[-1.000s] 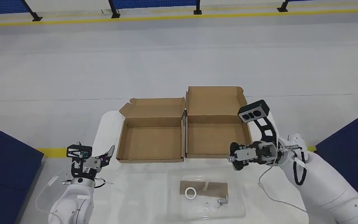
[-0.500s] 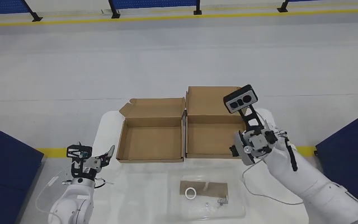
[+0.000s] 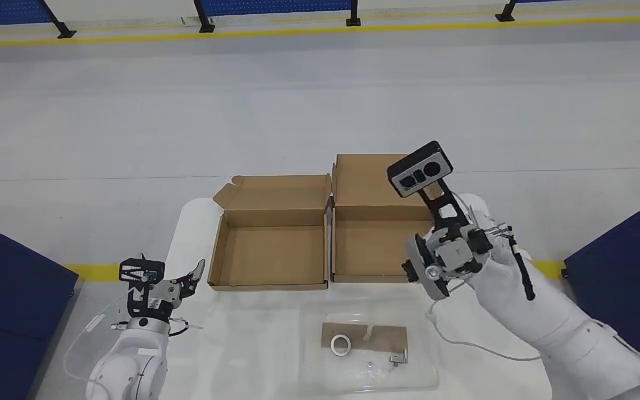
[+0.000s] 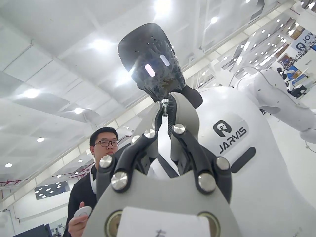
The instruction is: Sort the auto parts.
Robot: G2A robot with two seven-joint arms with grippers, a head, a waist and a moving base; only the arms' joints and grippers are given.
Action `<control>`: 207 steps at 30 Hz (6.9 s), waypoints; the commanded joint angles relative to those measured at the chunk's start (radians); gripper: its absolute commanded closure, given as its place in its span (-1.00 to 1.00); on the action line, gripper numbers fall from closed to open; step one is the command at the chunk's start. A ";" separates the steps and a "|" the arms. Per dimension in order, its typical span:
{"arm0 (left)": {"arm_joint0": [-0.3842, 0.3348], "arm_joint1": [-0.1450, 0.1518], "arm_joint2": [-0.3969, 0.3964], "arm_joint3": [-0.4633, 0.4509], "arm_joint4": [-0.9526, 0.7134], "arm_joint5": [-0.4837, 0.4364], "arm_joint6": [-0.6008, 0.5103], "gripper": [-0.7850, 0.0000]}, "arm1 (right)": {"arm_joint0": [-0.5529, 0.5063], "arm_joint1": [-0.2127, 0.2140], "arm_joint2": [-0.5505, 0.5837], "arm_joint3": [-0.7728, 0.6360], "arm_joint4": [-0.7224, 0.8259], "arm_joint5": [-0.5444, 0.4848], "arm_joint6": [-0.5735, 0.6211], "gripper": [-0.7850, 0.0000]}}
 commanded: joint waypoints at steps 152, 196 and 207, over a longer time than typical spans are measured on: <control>0.000 0.000 0.000 0.000 0.000 0.000 0.000 -1.00 | -0.500 -0.039 0.698 -0.239 -1.108 0.923 -0.215 1.00; 0.000 0.000 0.000 0.000 0.000 0.000 0.000 -1.00 | 0.188 -0.071 0.106 0.455 -1.714 0.896 -0.181 1.00; 0.000 0.000 0.000 0.000 0.000 0.000 0.000 -1.00 | 0.175 -0.073 0.072 0.460 -1.771 0.905 -0.210 1.00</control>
